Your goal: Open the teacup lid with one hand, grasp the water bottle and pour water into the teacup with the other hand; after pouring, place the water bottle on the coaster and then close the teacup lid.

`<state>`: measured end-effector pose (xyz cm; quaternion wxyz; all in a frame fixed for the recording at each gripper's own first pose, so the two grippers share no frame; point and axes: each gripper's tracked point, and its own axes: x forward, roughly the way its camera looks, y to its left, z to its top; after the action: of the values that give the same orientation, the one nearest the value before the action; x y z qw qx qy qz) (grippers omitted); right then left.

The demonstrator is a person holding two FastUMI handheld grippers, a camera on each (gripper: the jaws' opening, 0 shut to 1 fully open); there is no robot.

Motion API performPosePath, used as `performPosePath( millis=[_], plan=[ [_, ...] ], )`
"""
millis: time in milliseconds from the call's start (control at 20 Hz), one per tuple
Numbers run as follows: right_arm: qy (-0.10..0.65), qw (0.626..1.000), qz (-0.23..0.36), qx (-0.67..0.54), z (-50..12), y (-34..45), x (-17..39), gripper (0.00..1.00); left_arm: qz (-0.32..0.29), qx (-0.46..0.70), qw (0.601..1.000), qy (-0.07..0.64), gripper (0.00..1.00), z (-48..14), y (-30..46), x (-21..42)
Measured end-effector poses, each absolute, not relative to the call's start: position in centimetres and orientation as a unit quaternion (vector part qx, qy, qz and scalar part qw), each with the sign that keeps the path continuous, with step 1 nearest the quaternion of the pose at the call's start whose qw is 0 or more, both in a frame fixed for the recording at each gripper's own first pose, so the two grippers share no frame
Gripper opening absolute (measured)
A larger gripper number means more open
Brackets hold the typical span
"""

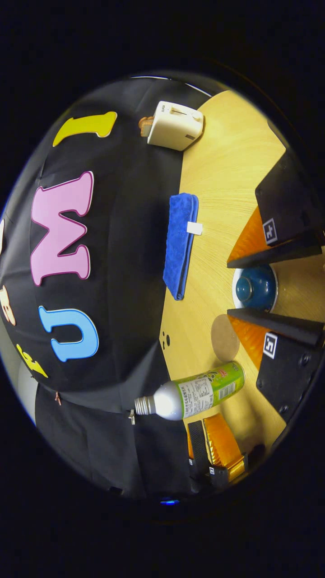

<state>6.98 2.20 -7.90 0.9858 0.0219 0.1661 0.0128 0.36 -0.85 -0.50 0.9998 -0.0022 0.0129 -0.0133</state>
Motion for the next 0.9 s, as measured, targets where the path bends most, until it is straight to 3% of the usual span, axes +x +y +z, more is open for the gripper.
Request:
performPosePath(
  millis=[50, 150, 200, 900],
  plan=[
    [0.161, 0.987, 0.009, 0.020, -7.8, 2.0, 7.4, 0.56, -0.013, -0.003, 1.000, 0.013, 0.95, -0.4, -0.8, 0.4],
    [0.159, 0.987, 0.005, 0.020, -7.3, 1.8, 7.2, 0.35, -0.014, -0.007, 1.000, 0.014, 0.95, -0.6, -0.8, 0.4],
    [0.159, 0.987, 0.011, 0.026, -7.4, 2.0, 7.2, 0.33, -0.014, -0.007, 1.000, 0.014, 0.95, -0.7, -0.8, 0.5],
    [0.095, 0.995, 0.021, 0.014, -1.1, 0.6, 4.2, 0.30, -0.013, 0.003, 1.000, 0.026, 0.95, -0.9, -1.5, 2.0]
  ],
)
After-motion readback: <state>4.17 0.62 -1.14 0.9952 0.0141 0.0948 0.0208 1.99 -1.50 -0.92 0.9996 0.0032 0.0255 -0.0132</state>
